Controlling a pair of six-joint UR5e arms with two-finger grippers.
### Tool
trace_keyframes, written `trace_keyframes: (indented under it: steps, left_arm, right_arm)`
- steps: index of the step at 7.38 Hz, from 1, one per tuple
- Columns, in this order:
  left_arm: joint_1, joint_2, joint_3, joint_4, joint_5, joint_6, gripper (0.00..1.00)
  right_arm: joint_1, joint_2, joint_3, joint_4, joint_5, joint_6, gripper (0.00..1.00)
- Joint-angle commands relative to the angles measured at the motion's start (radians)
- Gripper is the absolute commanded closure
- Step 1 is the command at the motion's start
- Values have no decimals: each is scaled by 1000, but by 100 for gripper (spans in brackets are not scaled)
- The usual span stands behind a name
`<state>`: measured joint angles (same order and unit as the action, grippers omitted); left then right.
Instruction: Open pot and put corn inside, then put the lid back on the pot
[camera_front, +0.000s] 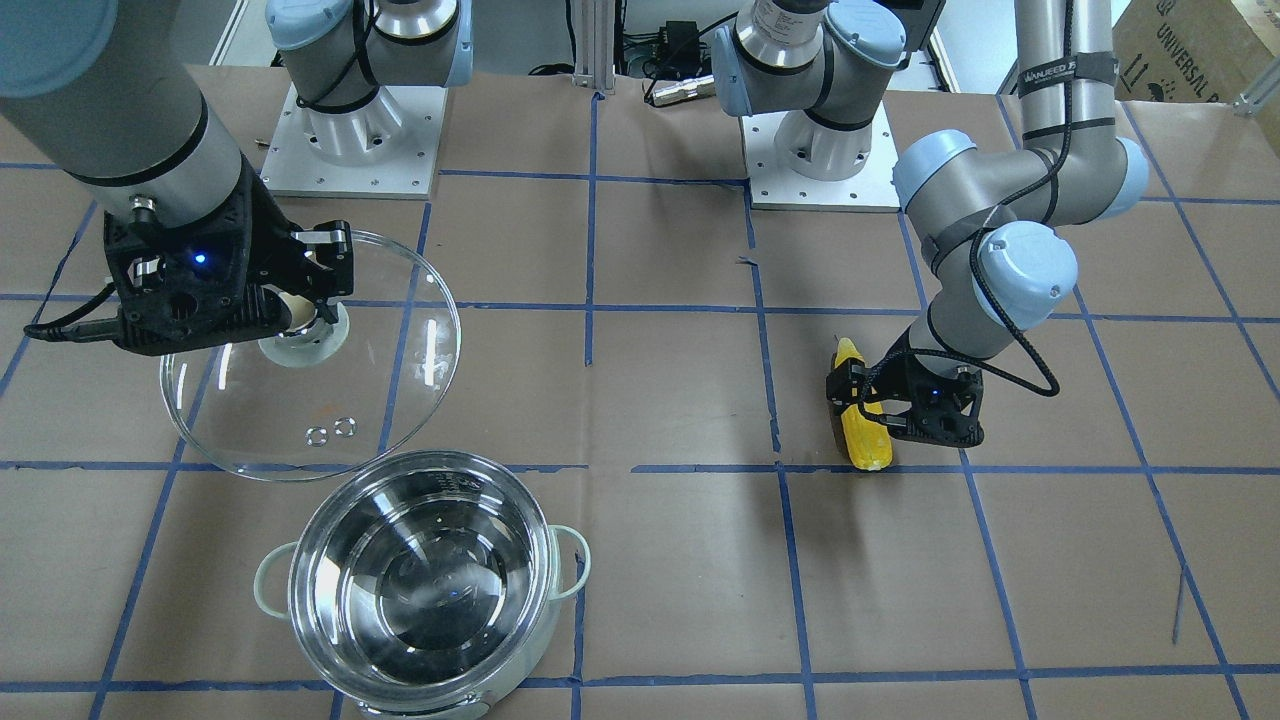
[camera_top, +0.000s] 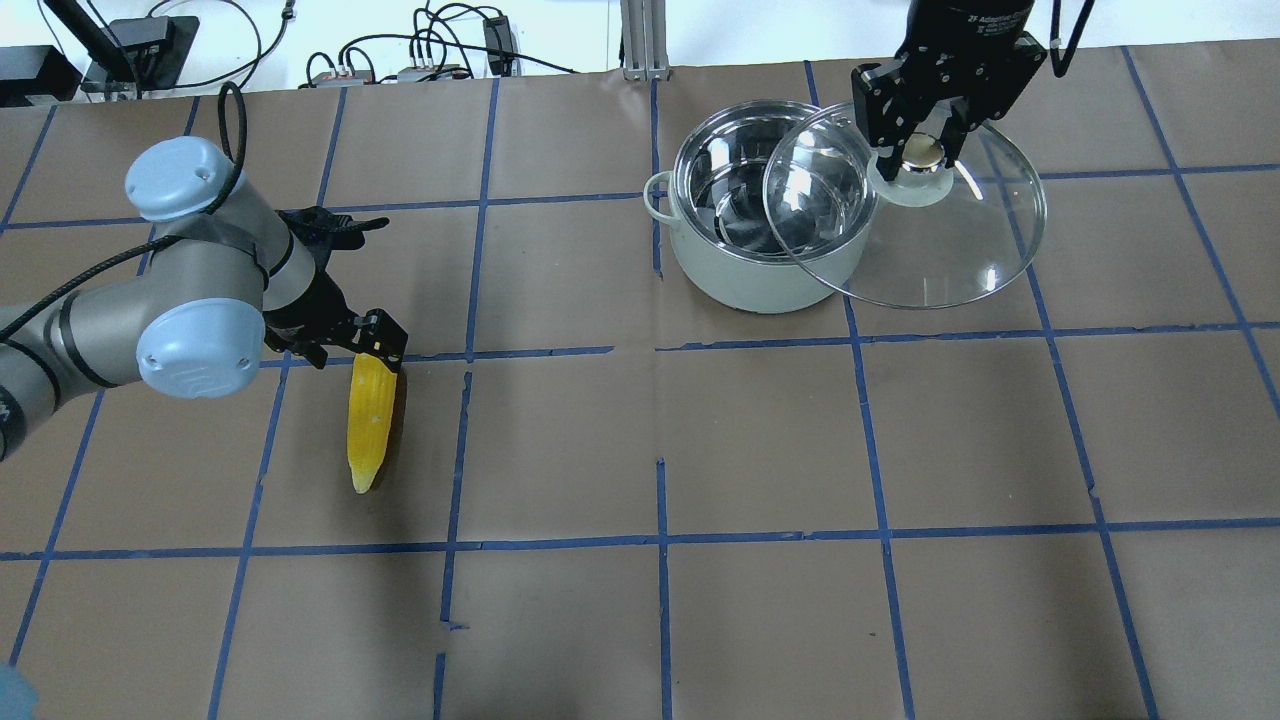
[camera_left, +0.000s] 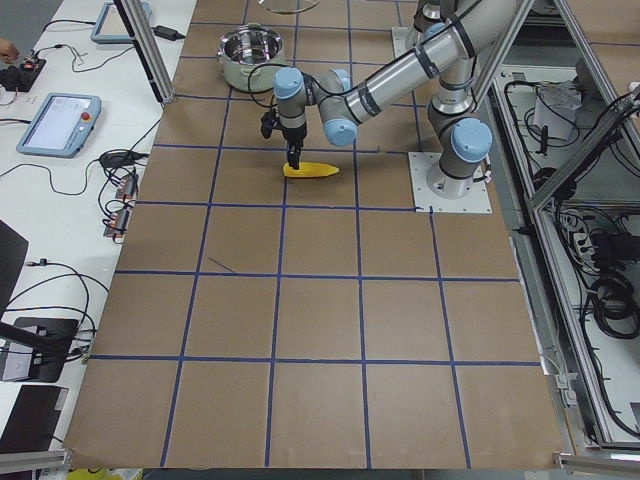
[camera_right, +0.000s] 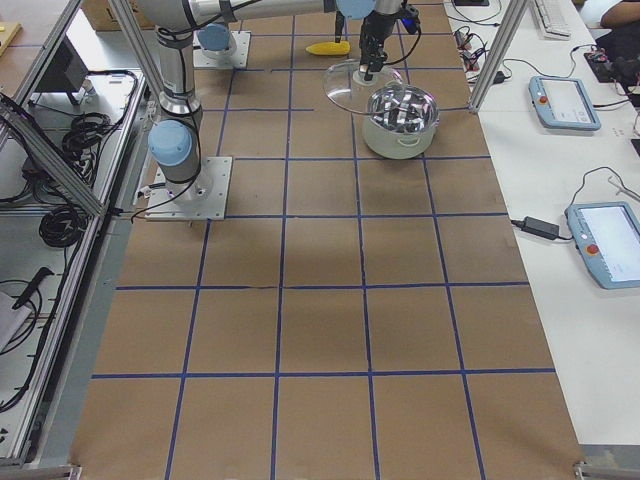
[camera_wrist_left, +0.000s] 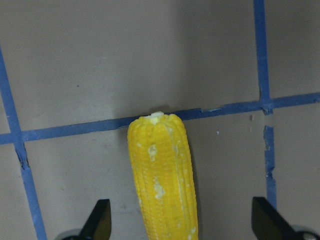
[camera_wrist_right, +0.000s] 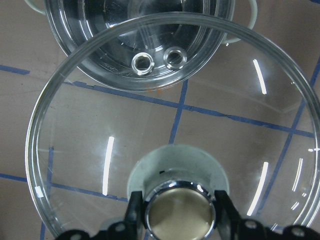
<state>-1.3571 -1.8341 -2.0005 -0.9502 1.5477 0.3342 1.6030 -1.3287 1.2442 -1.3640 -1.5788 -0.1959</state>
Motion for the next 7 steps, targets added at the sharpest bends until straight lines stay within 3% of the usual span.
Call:
trace_keyframes:
  steps: [1,3,4,5,7]
  left_arm:
    - [3,-74,-8,57,3,3,13]
    - [1,-67,-4,48,50,-3,72]
    - [-3,-67,0,45,55,-10,79]
    - [-25,-53,12,42,42,-67,79]
    - [-126,-40,145,-42,20,-162,79]
  right_arm:
    - [0,-3,0,-1,-4,-2,70]
    - [-1,-9,12,11,-4,-8,73]
    - [-5,-20,36,11,-1,-5,73]
    - [-3,-52,78,13,-1,0,74]
    - [0,-137,184,-10,-6,0,75]
